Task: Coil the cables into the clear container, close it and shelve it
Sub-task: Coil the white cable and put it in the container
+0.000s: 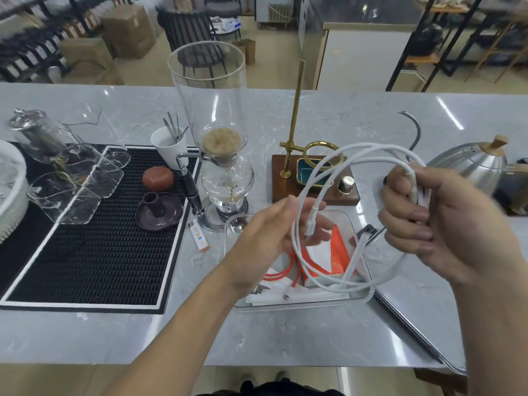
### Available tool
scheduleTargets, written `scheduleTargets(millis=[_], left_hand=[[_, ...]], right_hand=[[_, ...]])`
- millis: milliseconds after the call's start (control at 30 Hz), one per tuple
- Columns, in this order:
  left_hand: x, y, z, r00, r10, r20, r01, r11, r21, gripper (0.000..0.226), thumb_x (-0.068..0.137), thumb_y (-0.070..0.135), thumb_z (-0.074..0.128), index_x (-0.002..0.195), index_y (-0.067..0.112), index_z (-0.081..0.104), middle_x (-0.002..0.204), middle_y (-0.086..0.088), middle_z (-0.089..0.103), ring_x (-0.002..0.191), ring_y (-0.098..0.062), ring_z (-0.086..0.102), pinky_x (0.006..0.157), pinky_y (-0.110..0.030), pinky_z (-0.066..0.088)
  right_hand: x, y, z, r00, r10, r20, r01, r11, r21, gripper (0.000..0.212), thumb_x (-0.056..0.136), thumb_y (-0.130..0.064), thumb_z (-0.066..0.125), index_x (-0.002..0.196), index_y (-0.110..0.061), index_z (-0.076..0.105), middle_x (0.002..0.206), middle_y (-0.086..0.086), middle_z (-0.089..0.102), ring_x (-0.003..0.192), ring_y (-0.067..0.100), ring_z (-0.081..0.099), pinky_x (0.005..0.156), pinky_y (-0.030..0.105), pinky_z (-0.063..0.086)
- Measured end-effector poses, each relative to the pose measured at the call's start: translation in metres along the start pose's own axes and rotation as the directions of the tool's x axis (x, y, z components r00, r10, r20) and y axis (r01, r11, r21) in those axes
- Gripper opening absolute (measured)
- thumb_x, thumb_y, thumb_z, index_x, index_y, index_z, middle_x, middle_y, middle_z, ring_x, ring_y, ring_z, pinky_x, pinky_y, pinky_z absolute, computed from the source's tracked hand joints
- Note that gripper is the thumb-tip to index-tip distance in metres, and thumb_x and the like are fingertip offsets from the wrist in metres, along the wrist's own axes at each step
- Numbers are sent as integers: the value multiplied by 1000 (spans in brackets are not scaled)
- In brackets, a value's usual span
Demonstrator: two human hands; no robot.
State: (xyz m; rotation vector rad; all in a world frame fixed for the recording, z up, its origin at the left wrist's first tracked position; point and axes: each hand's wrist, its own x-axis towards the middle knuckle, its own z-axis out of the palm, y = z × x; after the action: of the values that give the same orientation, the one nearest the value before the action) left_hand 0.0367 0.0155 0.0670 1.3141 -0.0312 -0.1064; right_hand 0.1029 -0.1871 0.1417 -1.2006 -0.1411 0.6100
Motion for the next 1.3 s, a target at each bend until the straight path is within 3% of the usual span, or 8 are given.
scheduleTargets(millis=[100,200,433,633,767,1100,1233,1300], left_hand=[[-7,6,2,999,15,-43,-18,998,-54,27,93,27,52,108,9,64,80,-11,64,73,-28,65,72,-41,54],[-14,10,0,999,-47,-1,46,978,-201,21,90,27,54,91,13,69,64,-5,57,52,-21,57,57,-33,50],[-25,18,-13,993,-114,20,114,928,-355,26,90,33,54,77,14,67,49,3,42,37,-9,42,40,-22,43],[-30,28,-24,977,-190,-97,138,911,-388,32,89,31,53,64,14,62,41,5,34,32,-8,35,36,-20,38],[-31,33,-28,976,-199,-92,136,879,-457,32,87,29,55,58,15,59,37,8,33,34,-8,36,38,-22,40],[-40,30,-28,988,-145,-45,93,811,-578,22,77,27,59,60,12,59,36,7,38,39,-12,41,46,-26,46],[-37,30,-29,985,-105,140,172,720,-672,16,83,20,59,81,6,67,47,2,49,45,-13,49,52,-29,49],[-37,28,-29,971,-77,224,216,679,-702,21,88,15,56,98,1,68,56,-2,55,49,-15,54,56,-31,50]], right_hand=[[4,4,3,999,36,15,-36,999,21,23,86,-29,43,66,-17,48,50,-4,23,35,6,20,37,13,10],[5,11,5,998,63,13,-63,998,1,26,91,-30,44,71,-17,52,53,-3,23,36,6,21,35,10,15],[0,25,1,994,107,-8,-107,989,-103,30,91,-30,48,77,-8,64,53,-1,26,37,7,25,34,13,25],[-7,28,-11,992,117,47,-109,983,-150,28,79,-34,69,68,-9,63,51,-1,26,37,9,27,33,18,32],[-8,26,-14,990,56,132,-37,989,-143,43,66,-47,84,70,-10,63,49,-5,28,40,11,34,39,24,41],[-8,25,-6,998,-2,58,3,1000,-4,27,76,-37,69,68,-12,62,46,-8,29,39,10,37,42,24,45],[-4,34,8,999,-33,-18,34,998,47,27,87,-27,52,74,-9,66,51,-2,31,43,13,37,40,25,42],[-4,41,11,999,-47,-5,47,999,-14,24,85,-24,55,80,-7,72,56,4,40,49,17,41,43,27,45]])
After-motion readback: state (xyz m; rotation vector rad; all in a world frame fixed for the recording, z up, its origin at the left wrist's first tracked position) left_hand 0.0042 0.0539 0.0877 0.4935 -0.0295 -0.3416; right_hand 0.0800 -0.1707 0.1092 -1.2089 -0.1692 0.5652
